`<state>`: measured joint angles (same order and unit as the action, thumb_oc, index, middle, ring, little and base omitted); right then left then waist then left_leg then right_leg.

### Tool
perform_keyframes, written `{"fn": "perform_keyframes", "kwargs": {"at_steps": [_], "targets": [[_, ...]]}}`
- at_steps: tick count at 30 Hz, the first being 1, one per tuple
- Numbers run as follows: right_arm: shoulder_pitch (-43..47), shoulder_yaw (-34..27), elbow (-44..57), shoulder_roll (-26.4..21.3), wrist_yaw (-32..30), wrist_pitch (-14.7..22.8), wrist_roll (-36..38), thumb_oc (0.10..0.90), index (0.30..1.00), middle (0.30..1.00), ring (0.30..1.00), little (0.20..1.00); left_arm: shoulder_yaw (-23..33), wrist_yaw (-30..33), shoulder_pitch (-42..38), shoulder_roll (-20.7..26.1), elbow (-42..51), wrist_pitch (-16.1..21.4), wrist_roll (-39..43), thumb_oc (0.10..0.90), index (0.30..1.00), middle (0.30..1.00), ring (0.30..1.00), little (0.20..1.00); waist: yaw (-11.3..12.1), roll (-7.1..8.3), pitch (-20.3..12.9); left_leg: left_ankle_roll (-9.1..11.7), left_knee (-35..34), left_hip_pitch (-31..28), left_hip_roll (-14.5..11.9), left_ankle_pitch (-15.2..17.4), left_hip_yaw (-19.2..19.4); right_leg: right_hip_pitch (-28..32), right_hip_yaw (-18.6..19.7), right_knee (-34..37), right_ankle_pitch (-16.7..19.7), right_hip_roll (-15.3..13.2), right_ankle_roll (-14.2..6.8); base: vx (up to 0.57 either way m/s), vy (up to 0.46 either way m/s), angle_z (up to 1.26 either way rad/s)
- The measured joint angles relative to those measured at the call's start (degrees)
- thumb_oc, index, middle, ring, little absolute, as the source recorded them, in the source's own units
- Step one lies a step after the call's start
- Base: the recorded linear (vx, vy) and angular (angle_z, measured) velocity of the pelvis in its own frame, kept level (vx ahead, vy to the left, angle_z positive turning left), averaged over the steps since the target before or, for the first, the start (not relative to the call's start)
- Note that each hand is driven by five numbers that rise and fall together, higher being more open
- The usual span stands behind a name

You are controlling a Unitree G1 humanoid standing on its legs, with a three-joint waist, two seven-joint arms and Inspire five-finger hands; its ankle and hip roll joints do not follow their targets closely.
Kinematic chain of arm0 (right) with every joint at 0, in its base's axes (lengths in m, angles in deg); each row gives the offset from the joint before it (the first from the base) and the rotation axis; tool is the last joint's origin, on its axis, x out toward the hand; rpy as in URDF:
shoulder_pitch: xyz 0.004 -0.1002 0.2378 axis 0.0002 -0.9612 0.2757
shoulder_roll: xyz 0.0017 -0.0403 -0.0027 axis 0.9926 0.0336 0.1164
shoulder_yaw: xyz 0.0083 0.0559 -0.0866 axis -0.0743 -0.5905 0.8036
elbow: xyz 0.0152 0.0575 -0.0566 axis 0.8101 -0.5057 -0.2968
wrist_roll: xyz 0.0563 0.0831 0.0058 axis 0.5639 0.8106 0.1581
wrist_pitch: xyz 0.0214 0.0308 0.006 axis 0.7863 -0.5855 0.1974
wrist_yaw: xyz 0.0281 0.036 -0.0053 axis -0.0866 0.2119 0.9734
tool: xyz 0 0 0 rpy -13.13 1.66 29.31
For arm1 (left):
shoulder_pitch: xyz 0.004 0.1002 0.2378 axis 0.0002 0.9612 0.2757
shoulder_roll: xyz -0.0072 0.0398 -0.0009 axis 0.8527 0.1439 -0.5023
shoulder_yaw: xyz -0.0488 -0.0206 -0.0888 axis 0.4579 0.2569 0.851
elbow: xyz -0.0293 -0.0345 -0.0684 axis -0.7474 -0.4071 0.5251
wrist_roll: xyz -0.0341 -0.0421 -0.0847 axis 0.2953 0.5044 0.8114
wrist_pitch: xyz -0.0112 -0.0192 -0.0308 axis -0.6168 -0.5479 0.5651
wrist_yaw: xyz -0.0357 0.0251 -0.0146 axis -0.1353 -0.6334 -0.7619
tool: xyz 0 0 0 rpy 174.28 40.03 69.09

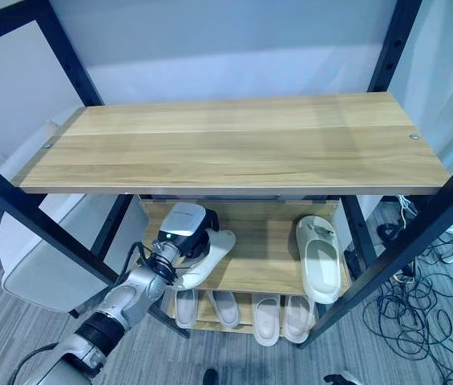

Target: Arrange the slippers neatly on the shoe rack.

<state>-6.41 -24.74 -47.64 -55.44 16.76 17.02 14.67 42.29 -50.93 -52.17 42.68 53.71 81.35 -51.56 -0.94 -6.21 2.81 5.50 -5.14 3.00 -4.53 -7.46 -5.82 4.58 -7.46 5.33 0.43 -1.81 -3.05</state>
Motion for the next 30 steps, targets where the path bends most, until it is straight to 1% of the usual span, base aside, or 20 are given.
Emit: {"fn": "perform_keyframes", "kwargs": {"at_steps": [3, 6, 9, 13, 19, 25, 30], "targets": [[0.1, -0.1, -0.4, 0.0, -0.2, -0.2, 0.0, 0.8, 0.9, 0.9, 0.9, 0.9, 0.0, 0.0, 0.5, -1.8, 0.0, 0.0, 2.8, 0.4, 0.3, 0.3, 0.3, 0.3, 0.1, -0.52, -0.4, 0.1, 0.0, -0.1, -0.2, -0.1, 0.0, 0.1, 0.0, 0.0, -0.1, 0.2, -0.2, -0.02, -0.037, 0.0], [0.0, -0.4, -0.5, 0.1, -0.2, -0.3, 0.1, 0.8, 0.9, 0.9, 0.9, 0.9, 0.0, 0.0, 0.5, -2.7, 0.0, -0.1, 5.0, 0.4, 0.3, 0.3, 0.3, 0.3, 0.0, -0.63, -0.4, 0.3, 0.0, -0.1, -0.5, -0.2, 0.0, 0.0, 0.0, 0.0, -0.2, 0.5, -0.2, 0.0, -0.035, -0.01], [0.0, -0.9, -0.8, 0.2, -0.3, -0.3, 0.3, 0.8, 0.9, 0.9, 0.9, 0.9, -0.1, 0.0, 0.5, -3.4, 0.0, -0.1, 5.5, 0.4, 0.3, 0.3, 0.3, 0.3, 0.0, -0.77, -0.5, 0.5, 0.0, -0.1, -0.7, -0.3, 0.0, 0.0, 0.0, 0.0, -0.2, 0.7, -0.2, 0.0, 0.0, 0.0], [-0.1, -2.1, -1.0, 0.1, -0.4, -0.5, 1.3, 0.8, 0.9, 0.9, 0.9, 0.9, -0.7, 0.0, 0.5, -4.2, 0.0, -0.1, 6.2, 0.4, 0.3, 0.3, 0.3, 0.3, -0.2, -1.47, -1.0, 0.5, 0.0, 0.0, -0.7, -0.3, 0.0, -0.1, 0.0, 0.0, -0.1, 0.7, -0.2, 0.0, 0.0, 0.0], [0.0, -2.2, -1.3, -0.3, -1.2, -0.5, 1.9, 0.8, 0.9, 0.9, 0.9, 0.9, -3.5, 0.0, -0.2, -4.2, -0.1, -0.2, 6.3, 0.4, 0.3, 0.3, 0.3, 0.3, -1.1, -2.51, -1.2, 0.5, 0.0, 0.1, -0.8, -0.3, 0.4, -0.5, 0.3, 0.0, -0.1, 0.7, -0.2, 0.0, 0.0, 0.0], [0.5, -2.2, -2.6, -0.3, -1.4, -0.4, 2.2, 0.8, 0.9, 0.9, 0.9, 0.9, -6.7, 0.0, -4.9, -4.3, -1.1, -0.3, 5.0, 0.4, 0.3, 0.3, 0.3, 0.3, -1.5, -3.25, -1.2, 0.5, 0.0, 0.3, -0.8, -0.3, 0.7, -1.0, 0.7, 0.0, -0.1, 0.6, -0.1, 0.0, -0.002, -0.03], [0.7, -2.1, -2.7, -1.1, -1.5, -0.4, 2.2, 0.8, 0.9, 0.9, 0.9, 0.9, -7.0, 0.2, -7.2, -4.3, -1.5, -0.3, 4.2, 0.4, 0.3, 0.3, 0.3, 0.3, -1.7, -4.68, -0.9, 0.5, 0.0, 0.3, -0.9, -0.3, 2.0, -1.5, 1.5, 0.0, 0.1, 0.6, 0.0, 0.0, 0.005, -0.1]]}}
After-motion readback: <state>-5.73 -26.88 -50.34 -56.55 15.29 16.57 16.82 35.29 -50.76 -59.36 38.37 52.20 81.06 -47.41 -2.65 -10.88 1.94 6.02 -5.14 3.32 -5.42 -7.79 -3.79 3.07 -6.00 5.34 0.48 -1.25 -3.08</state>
